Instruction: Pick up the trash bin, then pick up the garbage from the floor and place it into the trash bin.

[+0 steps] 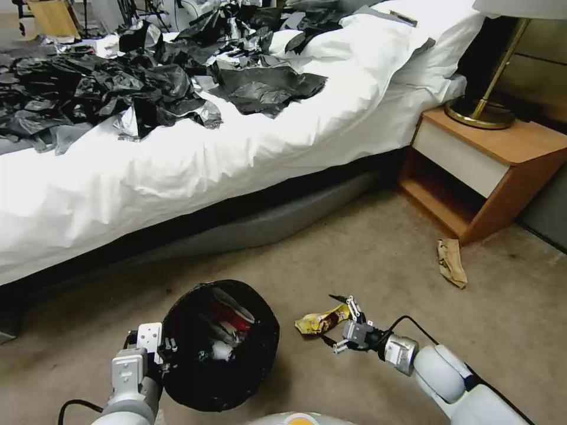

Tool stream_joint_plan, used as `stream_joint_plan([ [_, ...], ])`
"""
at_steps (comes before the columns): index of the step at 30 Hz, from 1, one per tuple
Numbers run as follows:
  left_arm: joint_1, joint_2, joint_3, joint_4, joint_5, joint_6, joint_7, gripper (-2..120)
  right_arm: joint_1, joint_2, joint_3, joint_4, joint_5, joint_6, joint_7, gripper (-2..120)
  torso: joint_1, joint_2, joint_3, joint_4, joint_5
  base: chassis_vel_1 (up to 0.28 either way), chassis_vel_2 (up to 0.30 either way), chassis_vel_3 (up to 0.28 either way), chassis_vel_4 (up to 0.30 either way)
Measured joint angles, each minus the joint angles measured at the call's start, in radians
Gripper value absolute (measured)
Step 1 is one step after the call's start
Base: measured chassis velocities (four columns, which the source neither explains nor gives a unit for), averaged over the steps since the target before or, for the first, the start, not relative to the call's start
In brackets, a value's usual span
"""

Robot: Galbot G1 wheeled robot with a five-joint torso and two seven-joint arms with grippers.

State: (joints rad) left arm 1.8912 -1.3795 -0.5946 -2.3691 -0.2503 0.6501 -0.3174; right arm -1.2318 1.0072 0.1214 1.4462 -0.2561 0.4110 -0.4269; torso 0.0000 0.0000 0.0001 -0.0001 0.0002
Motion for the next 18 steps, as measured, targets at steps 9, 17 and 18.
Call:
stream_joint_plan([
  [9, 0.003, -0.004, 0.000, 0.000, 0.004, 0.000, 0.000, 0, 0.090, 0.054, -0.033, -0.129, -0.045, 0.053, -0.029, 100, 0.000, 0.000, 0.000, 0.0001, -0.0004, 0.000, 0.000, 0.000, 0.000],
  [17, 0.009, -0.008, -0.002, -0.002, 0.009, 0.000, 0.000, 0, 0.145, 0.101, -0.045, -0.221, -0.062, 0.073, -0.034, 100, 0.000, 0.000, 0.000, 0.0001, 0.0000, 0.000, 0.000, 0.000, 0.000],
  [18, 0.009, -0.011, -0.002, -0.002, 0.010, 0.000, 0.000, 0, 0.163, 0.119, -0.048, -0.259, -0.075, 0.080, -0.034, 100, 0.000, 0.000, 0.000, 0.0000, -0.0004, 0.000, 0.000, 0.000, 0.000],
])
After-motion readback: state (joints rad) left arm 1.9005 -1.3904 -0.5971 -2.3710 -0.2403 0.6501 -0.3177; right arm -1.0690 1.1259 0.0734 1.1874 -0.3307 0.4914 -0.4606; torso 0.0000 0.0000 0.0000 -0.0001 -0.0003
